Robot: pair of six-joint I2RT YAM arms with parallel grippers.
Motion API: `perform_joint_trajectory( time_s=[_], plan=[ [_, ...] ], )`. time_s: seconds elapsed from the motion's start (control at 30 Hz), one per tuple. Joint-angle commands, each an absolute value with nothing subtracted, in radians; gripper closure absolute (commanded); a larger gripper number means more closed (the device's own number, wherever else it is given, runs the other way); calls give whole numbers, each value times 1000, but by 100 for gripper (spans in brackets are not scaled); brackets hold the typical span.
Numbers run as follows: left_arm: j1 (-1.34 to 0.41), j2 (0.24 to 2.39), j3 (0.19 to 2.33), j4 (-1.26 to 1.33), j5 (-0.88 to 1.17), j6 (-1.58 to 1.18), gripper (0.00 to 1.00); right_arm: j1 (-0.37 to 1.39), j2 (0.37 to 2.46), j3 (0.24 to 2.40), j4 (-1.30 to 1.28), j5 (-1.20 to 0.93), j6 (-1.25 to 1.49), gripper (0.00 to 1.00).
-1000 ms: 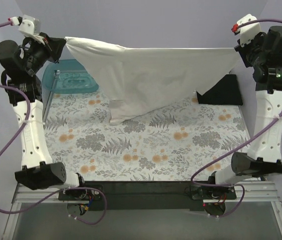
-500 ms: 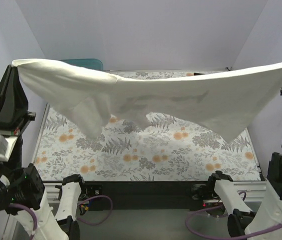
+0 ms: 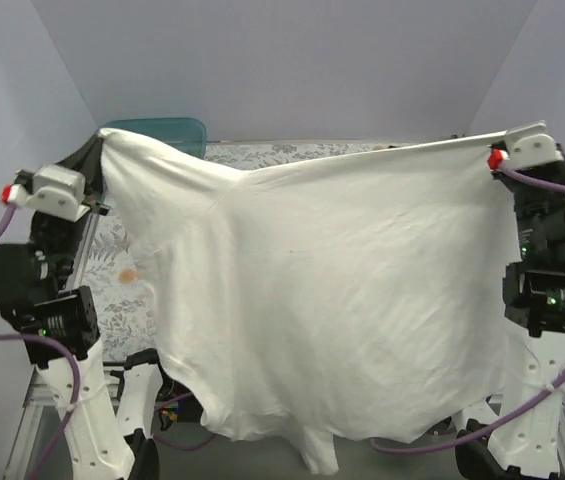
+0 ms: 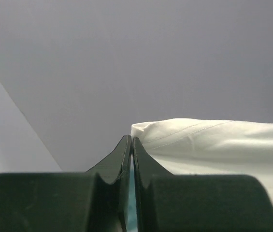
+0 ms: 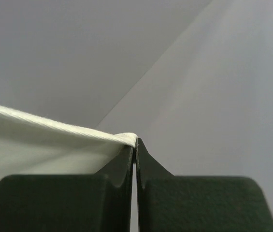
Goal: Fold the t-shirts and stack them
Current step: Flatten the tshirt out
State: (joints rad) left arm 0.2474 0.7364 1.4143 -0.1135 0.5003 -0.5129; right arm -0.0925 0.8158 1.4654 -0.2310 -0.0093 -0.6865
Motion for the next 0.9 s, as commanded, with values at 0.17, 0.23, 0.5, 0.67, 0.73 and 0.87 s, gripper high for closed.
perform_joint_trajectory(
  time_s=[0.17, 0.23, 0.5, 0.67, 0.73, 0.87],
  plan=[
    [253, 889, 1025, -154, 721, -486, 100, -100, 896, 1061, -212, -259, -729, 99],
    [224, 974, 997, -108, 692, -494, 100, -100, 945, 1013, -152, -282, -719, 99],
    [34, 1392, 989, 116, 448, -400, 100, -68, 1446, 1074, -28, -266, -700, 99],
    [14, 1690, 1219, 143, 364, -426, 100, -66, 1704, 1273, -17, -232, -680, 99],
    [14, 1767, 1288, 152, 347, -420, 100, -64, 1771, 1336, -18, -221, -683, 99],
    [-23, 1853, 1361, 137, 325, -388, 100, -63, 1850, 1408, -28, -203, -690, 99]
  ],
)
